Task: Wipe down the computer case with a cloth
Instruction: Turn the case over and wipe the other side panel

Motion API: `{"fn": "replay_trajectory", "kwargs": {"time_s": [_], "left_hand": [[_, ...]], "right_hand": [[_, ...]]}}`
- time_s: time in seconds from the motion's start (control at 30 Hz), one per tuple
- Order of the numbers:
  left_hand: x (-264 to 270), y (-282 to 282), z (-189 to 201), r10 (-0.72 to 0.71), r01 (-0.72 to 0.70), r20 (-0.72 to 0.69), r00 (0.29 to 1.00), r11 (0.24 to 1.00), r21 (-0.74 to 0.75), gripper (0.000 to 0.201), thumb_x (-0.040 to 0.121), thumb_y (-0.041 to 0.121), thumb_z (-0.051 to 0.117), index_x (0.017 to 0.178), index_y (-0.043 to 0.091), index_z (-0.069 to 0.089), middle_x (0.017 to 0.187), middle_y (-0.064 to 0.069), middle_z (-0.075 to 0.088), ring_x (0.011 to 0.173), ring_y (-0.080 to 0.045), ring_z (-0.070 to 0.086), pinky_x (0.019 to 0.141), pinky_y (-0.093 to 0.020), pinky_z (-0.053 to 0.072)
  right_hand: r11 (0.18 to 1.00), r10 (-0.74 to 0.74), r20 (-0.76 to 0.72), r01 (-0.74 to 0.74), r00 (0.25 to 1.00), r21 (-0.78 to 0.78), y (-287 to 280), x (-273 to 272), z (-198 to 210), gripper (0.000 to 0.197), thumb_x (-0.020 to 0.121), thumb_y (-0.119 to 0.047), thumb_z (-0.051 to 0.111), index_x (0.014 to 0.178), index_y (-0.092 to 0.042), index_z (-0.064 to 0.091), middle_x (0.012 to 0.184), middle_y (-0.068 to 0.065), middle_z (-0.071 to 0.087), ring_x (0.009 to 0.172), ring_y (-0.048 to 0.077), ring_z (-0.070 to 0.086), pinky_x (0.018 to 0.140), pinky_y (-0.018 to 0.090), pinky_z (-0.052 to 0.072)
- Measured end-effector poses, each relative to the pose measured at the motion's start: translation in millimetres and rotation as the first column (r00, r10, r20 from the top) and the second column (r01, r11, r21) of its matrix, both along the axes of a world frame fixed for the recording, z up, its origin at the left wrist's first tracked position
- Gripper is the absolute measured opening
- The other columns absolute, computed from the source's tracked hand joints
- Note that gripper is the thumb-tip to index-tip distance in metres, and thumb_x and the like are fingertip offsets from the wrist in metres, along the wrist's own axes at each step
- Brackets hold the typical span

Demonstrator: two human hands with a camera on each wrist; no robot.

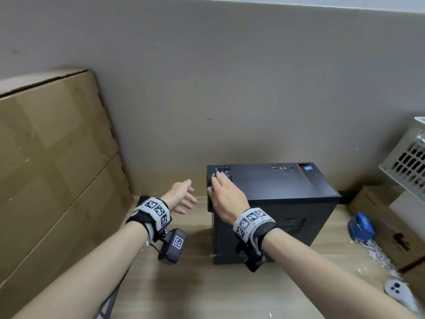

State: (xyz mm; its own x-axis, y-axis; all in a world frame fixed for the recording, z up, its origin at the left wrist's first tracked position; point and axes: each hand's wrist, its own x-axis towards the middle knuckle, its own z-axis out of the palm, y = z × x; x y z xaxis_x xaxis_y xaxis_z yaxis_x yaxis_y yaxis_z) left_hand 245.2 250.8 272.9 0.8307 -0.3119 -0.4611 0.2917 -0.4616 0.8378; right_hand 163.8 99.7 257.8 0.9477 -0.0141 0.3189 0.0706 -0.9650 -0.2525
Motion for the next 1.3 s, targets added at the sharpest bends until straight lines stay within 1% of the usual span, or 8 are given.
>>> {"fn": "replay_trajectory", "kwargs": {"time_s": [0.2, 0.4, 0.5, 0.63, 0.8, 0.97, 1.1, 1.3], "left_hand": [[-2.6, -31.4, 11.0, -0.037, 0.034, 0.065, 0.997, 0.999, 0.035, 0.042, 0.102, 0.036, 0.038, 0.130, 0.006, 0.047, 0.122, -0.011, 0.057, 0.096, -0.025, 0.059, 0.071, -0.040, 0.055], [-0.4, -69.5, 16.1, -0.127, 0.118, 0.108, 0.986, 0.990, 0.083, 0.029, 0.090, 0.029, 0.053, 0.109, 0.007, 0.051, 0.108, -0.013, 0.059, 0.100, -0.030, 0.057, 0.078, -0.039, 0.048], [3.4, -79.5, 16.7, -0.170, 0.146, 0.144, 0.975, 0.976, 0.163, 0.031, 0.085, 0.027, 0.058, 0.108, 0.006, 0.053, 0.106, -0.013, 0.061, 0.094, -0.029, 0.059, 0.073, -0.034, 0.045], [11.8, -86.5, 21.6, -0.138, 0.112, 0.132, 0.982, 0.976, 0.187, 0.032, 0.085, 0.024, 0.065, 0.107, 0.006, 0.050, 0.106, -0.013, 0.061, 0.100, -0.031, 0.061, 0.075, -0.036, 0.049], [23.2, -88.4, 16.8, -0.074, 0.049, 0.124, 0.989, 0.980, 0.192, 0.051, 0.077, 0.021, 0.074, 0.118, 0.002, 0.051, 0.113, -0.013, 0.063, 0.103, -0.030, 0.063, 0.090, -0.045, 0.054], [16.4, -80.0, 16.9, -0.038, 0.025, 0.084, 0.996, 0.988, 0.154, 0.061, 0.074, 0.022, 0.076, 0.127, 0.003, 0.053, 0.107, -0.012, 0.067, 0.095, -0.028, 0.066, 0.081, -0.050, 0.057], [14.6, -73.6, 12.2, -0.041, 0.032, 0.072, 0.997, 0.991, 0.127, 0.066, 0.067, 0.025, 0.078, 0.125, 0.005, 0.057, 0.106, -0.012, 0.070, 0.094, -0.029, 0.068, 0.078, -0.054, 0.057], [5.7, -54.2, 19.1, -0.145, 0.123, 0.116, 0.983, 0.976, 0.178, 0.041, 0.078, 0.033, 0.078, 0.105, 0.005, 0.067, 0.093, -0.005, 0.071, 0.089, -0.019, 0.066, 0.065, -0.034, 0.058]], "right_hand": [[0.987, 0.034, -0.014, -0.036, 0.999, -0.159, -35.2, -8.7, 13.4, 0.023, 0.089, -0.008, 0.041, 0.102, -0.007, 0.060, 0.104, 0.008, 0.060, 0.096, 0.030, 0.053, 0.094, 0.038, 0.042], [0.968, -0.212, -0.129, 0.190, 0.969, -0.162, -139.2, -47.2, 26.3, 0.034, 0.092, -0.005, 0.040, 0.122, -0.007, 0.056, 0.123, 0.007, 0.058, 0.106, 0.033, 0.054, 0.096, 0.036, 0.039], [0.906, -0.420, -0.208, 0.394, 0.883, -0.156, -210.2, -68.9, 29.1, 0.034, 0.093, -0.014, 0.038, 0.123, -0.008, 0.053, 0.127, 0.010, 0.056, 0.114, 0.033, 0.053, 0.100, 0.038, 0.040], [0.874, -0.467, -0.352, 0.484, 0.811, -0.043, -245.0, -65.7, 31.5, 0.039, 0.100, -0.030, 0.027, 0.113, -0.003, 0.054, 0.124, 0.018, 0.052, 0.122, 0.035, 0.047, 0.105, 0.040, 0.034], [0.901, -0.389, -0.485, 0.433, 0.783, -0.024, -232.2, -25.7, 37.0, 0.058, 0.104, -0.033, 0.035, 0.149, 0.003, 0.028, 0.158, 0.022, 0.022, 0.146, 0.034, 0.023, 0.117, 0.041, 0.020], [0.892, -0.425, -0.546, 0.436, 0.722, -0.118, -207.9, 18.1, 48.1, 0.061, 0.101, -0.041, 0.037, 0.146, 0.000, 0.034, 0.152, 0.023, 0.028, 0.144, 0.035, 0.022, 0.119, 0.048, 0.014], [0.964, -0.256, -0.589, 0.250, 0.766, -0.093, -137.5, 53.8, 50.2, 0.057, 0.103, -0.035, 0.038, 0.143, 0.005, 0.034, 0.151, 0.024, 0.027, 0.143, 0.037, 0.020, 0.118, 0.045, 0.011], [0.999, -0.031, -0.656, -0.001, 0.754, -0.048, -55.0, 76.4, 60.8, 0.049, 0.100, -0.005, 0.039, 0.147, 0.008, 0.030, 0.156, 0.025, 0.022, 0.145, 0.037, 0.018, 0.114, 0.035, 0.014]]}}
